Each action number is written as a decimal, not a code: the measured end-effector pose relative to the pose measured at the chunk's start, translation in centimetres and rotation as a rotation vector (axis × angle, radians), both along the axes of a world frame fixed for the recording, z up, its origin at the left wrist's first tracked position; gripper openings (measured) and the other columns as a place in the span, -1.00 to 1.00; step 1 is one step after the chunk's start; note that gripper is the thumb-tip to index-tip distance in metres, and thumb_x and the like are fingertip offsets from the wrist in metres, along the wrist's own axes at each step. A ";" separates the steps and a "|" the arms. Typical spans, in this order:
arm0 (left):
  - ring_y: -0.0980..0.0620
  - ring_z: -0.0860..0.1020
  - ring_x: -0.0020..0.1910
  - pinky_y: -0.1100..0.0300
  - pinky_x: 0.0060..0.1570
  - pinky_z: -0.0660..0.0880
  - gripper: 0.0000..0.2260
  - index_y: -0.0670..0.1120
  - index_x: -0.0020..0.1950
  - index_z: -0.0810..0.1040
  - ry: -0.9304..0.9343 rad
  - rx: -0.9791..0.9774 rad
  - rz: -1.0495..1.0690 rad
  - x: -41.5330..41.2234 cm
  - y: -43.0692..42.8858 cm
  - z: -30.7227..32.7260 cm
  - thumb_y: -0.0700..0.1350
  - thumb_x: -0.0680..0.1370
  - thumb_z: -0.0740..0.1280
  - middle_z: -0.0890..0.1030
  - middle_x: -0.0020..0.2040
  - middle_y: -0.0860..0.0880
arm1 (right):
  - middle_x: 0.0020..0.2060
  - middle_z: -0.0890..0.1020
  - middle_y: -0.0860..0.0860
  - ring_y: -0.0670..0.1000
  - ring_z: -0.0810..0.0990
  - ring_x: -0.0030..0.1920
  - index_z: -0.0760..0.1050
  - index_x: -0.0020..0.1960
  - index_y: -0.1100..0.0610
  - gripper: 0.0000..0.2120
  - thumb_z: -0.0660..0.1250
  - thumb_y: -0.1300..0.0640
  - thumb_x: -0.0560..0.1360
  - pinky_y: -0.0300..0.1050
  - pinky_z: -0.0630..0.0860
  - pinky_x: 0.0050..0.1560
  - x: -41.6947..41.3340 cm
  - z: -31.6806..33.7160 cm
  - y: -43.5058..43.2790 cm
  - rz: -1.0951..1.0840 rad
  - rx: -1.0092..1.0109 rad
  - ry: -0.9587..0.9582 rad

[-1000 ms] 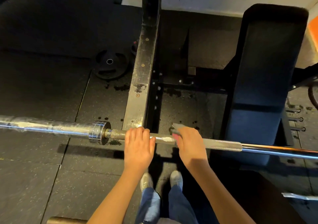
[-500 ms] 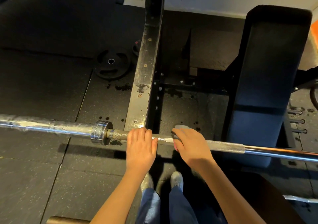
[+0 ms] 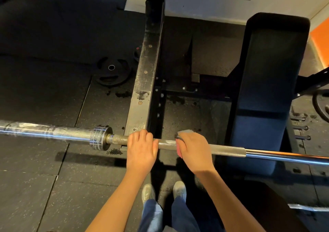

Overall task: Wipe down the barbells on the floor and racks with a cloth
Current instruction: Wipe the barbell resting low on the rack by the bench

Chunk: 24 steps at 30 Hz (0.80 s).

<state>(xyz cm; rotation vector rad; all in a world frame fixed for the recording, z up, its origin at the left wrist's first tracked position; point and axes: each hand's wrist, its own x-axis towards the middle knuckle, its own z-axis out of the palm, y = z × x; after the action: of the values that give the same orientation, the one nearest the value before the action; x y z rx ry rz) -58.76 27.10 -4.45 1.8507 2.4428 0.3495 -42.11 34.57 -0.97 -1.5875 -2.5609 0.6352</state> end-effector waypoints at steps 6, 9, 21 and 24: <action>-0.06 0.38 -0.15 0.02 -0.06 0.36 -0.73 -0.11 -0.08 0.48 0.005 0.007 -0.009 0.4 -1.4 -0.3 0.02 0.59 0.08 0.46 -0.13 -0.06 | -0.11 0.64 0.08 0.19 0.60 -0.11 0.55 0.08 0.11 -0.67 0.03 0.05 0.62 0.00 0.44 -0.14 -0.6 0.6 0.1 -0.104 -0.008 -0.094; -0.07 0.41 -0.12 0.02 -0.03 0.37 -0.71 -0.12 -0.02 0.50 0.001 -0.024 -0.012 0.4 -1.8 -0.3 0.03 0.59 0.08 0.47 -0.09 -0.06 | -0.03 0.64 0.07 0.10 0.58 -0.05 0.49 0.16 0.01 -0.70 0.01 -0.02 0.66 -0.01 0.47 -0.01 -1.7 1.8 1.7 -0.361 -0.307 0.155; -0.12 0.44 0.15 -0.03 0.19 0.39 -0.64 -0.21 0.18 0.46 -0.067 -0.007 0.077 -4.2 2.3 1.7 0.02 0.58 0.11 0.48 0.14 -0.14 | -0.04 0.65 0.05 0.10 0.59 -0.06 0.43 0.26 0.08 -0.68 0.02 -0.02 0.66 -0.05 0.41 -0.12 -2.4 0.3 -0.2 -0.014 -0.093 0.017; -0.10 0.39 0.25 -0.05 0.28 0.34 -0.58 -0.19 0.31 0.41 -0.056 -0.086 0.054 -4.4 3.0 0.8 0.05 0.58 0.09 0.44 0.25 -0.12 | 0.06 0.60 -0.03 0.01 0.53 0.04 0.51 0.22 0.02 -0.67 0.08 -0.04 0.59 -0.08 0.48 0.06 -0.6 0.1 -2.4 0.109 0.023 0.025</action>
<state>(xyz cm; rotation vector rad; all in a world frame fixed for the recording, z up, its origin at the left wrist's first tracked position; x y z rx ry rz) -63.16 30.13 -3.69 1.7207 2.4337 0.2903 -42.68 32.15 -0.92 -1.4315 -2.6408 0.6276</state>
